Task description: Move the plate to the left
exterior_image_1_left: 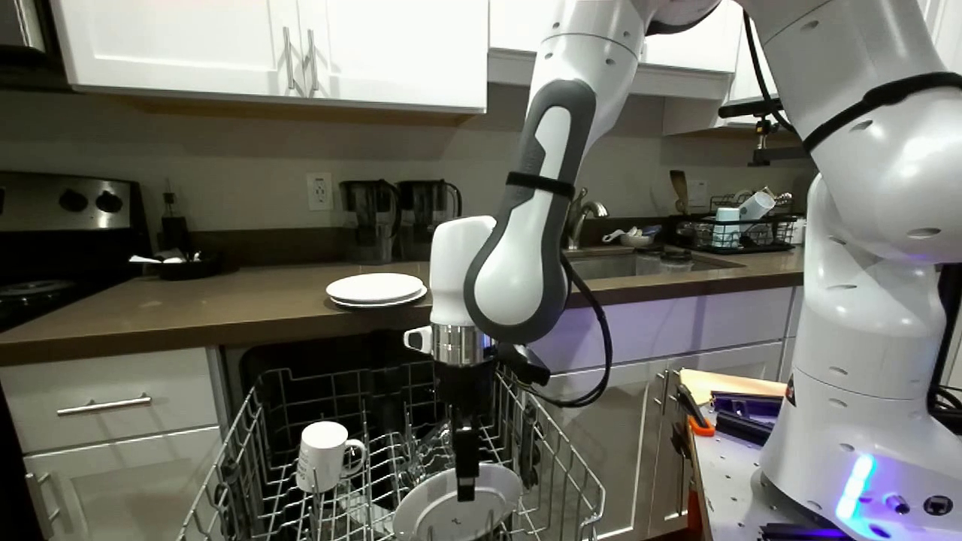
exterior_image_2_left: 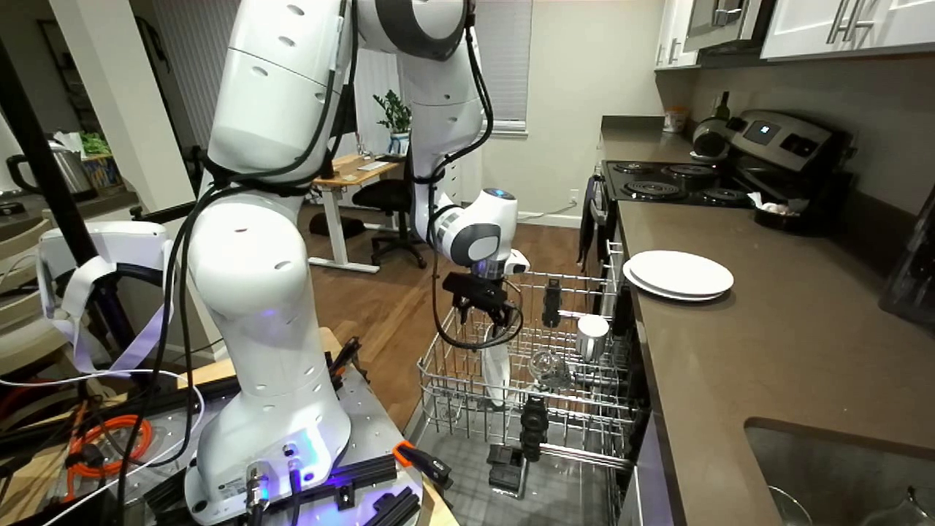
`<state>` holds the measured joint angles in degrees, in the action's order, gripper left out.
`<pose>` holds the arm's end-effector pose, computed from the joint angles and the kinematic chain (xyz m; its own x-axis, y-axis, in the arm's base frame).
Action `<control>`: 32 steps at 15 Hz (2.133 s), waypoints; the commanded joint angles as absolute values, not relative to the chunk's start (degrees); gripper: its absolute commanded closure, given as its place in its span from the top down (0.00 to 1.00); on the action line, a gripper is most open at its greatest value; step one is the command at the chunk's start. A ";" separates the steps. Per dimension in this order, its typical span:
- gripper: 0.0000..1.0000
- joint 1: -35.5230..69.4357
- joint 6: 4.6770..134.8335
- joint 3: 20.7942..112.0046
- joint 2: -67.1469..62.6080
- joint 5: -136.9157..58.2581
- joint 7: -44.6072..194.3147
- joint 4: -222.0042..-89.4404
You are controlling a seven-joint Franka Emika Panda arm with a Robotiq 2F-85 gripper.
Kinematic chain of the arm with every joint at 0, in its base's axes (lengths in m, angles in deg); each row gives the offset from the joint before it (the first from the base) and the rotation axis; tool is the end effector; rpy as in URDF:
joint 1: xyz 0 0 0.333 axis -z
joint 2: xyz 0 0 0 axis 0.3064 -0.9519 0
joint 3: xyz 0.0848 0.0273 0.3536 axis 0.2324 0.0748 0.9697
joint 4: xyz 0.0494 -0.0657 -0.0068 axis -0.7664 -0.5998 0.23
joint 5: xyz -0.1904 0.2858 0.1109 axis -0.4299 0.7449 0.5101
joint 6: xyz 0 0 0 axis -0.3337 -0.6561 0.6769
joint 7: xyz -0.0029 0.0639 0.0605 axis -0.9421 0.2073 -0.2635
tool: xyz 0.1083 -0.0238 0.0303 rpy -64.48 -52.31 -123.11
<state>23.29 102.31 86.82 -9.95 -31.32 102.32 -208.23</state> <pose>0.4494 0.0876 0.1923 0.8865 0.4620 0.0250 0.4610 -0.8773 -0.1338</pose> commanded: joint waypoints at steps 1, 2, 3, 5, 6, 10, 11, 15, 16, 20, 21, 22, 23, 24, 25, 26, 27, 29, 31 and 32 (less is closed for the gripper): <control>0.58 28.43 103.84 90.21 -13.78 -31.96 106.13 -207.17; 0.53 29.42 103.45 90.64 -14.41 -32.10 106.46 -206.82; 0.45 30.30 103.01 91.05 -14.79 -32.15 106.68 -206.55; 0.33 32.01 102.69 91.66 -15.62 -32.35 107.35 -205.97; 0.26 32.82 102.27 91.92 -16.12 -32.37 107.64 -205.40; 0.07 35.39 100.61 93.02 -17.36 -32.53 108.76 -203.63; 0.06 36.23 99.87 93.59 -17.44 -32.36 109.23 -203.30; 0.08 39.02 95.50 95.53 -16.01 -31.03 112.25 -201.93; 0.08 39.77 93.64 96.16 -14.76 -30.36 112.86 -201.78; 0.07 38.93 88.38 95.13 -10.77 -29.41 114.41 -200.68; 0.07 38.48 87.24 94.58 -10.22 -29.17 115.00 -200.23; 0.07 37.83 85.63 94.16 -9.41 -28.91 115.01 -199.87; 0.06 37.21 84.35 93.80 -8.68 -28.56 115.13 -199.65; 0.07 36.72 82.72 93.62 -7.81 -27.98 115.28 -199.45; 0.07 36.13 81.54 93.25 -7.07 -27.45 115.50 -199.24; 0.07 35.51 80.70 92.87 -6.08 -26.77 115.69 -199.16; 0.07 34.93 79.83 92.58 -5.14 -25.94 116.15 -199.13; 0.07 33.55 78.35 91.95 -3.24 -24.02 117.04 -199.10; 0.07 31.75 77.79 91.08 -1.33 -22.57 117.65 -199.18; 0.07 30.91 77.88 90.85 -0.55 -21.61 118.21 -199.09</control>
